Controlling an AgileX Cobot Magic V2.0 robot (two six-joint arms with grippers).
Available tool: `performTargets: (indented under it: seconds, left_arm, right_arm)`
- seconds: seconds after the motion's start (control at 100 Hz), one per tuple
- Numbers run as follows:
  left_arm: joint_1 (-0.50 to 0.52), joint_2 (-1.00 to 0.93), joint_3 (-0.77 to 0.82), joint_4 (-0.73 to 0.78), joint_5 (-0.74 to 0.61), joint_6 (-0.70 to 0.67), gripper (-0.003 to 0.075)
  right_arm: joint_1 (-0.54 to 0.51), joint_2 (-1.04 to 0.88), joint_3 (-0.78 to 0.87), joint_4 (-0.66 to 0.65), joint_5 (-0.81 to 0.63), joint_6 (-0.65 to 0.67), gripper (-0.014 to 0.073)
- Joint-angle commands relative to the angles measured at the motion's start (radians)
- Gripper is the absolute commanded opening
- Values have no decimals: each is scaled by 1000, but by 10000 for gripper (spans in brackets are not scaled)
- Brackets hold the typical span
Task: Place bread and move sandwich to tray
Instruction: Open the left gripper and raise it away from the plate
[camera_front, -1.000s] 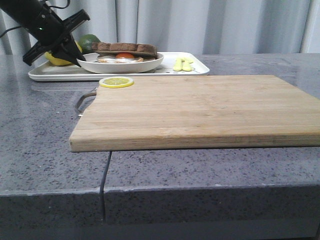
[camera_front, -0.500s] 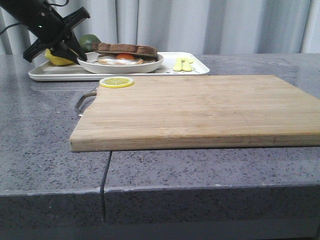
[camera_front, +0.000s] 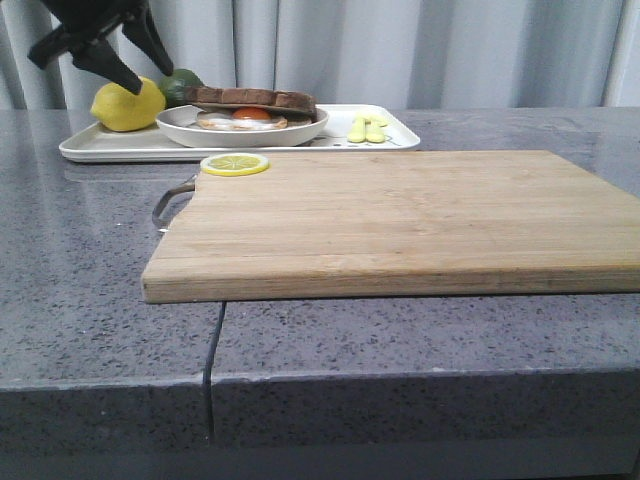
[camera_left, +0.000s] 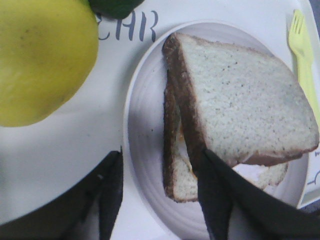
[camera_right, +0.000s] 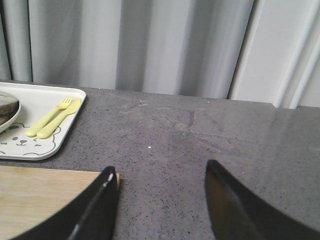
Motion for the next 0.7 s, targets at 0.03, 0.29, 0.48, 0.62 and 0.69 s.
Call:
performTargets:
  seconds: [0.03, 0.29, 0.48, 0.62, 0.69]
  left_arm:
    - [11, -85, -73, -4, 39, -9, 326]
    - [7, -226, -76, 77, 60, -7, 324]
    - [-34, -363, -76, 209, 60, 2, 324]
    - [-78, -444, -62, 257, 60, 25, 324]
    - [-102, -480, -43, 281, 60, 29, 323]
  right_arm:
    - [-6, -5, -28, -11, -90, 1, 400]
    - [-6, -5, -28, -11, -90, 1, 400]
    - [-6, -5, -28, -11, -90, 1, 400]
    - [-6, -5, -28, -11, -90, 1, 400]
    - [-6, -5, -28, -11, -90, 1, 400]
